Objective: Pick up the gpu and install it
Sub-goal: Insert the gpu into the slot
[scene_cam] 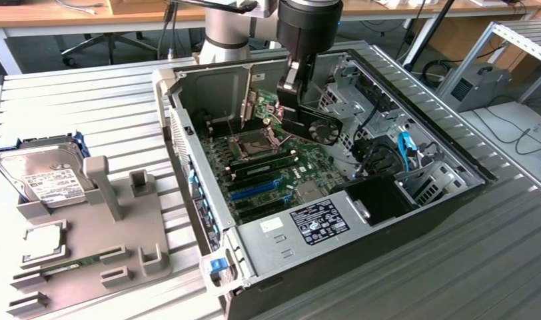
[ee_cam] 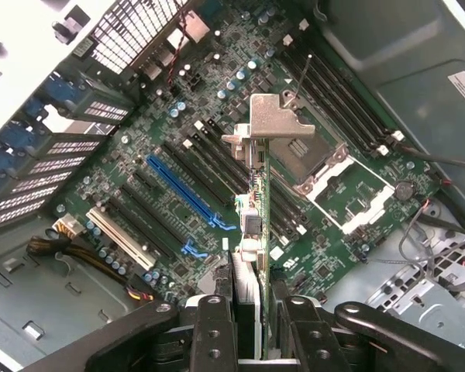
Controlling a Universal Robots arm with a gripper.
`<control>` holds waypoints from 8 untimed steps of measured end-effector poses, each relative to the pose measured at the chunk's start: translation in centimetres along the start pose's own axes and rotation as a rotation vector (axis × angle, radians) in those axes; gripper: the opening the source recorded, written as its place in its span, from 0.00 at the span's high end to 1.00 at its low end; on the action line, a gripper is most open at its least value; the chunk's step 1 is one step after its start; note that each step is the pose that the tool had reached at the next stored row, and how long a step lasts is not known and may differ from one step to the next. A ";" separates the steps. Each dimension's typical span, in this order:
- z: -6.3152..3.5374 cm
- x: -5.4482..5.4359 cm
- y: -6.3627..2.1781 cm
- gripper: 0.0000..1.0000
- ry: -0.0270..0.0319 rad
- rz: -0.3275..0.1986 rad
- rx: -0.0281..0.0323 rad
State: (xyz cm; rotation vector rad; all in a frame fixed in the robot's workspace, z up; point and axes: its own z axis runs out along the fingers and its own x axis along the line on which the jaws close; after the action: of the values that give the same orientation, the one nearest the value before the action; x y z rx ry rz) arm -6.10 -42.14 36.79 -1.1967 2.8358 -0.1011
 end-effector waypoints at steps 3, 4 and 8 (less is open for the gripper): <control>0.00 0.0 0.00 0.71 -0.0007 -0.008 -0.0002; 0.00 0.0 0.00 0.71 -0.0010 -0.011 -0.0004; 0.00 0.0 0.00 0.71 -0.0020 -0.023 -0.0007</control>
State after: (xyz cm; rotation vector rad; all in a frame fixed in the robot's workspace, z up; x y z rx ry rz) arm -6.10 -42.14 36.79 -1.2290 2.8212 -0.1000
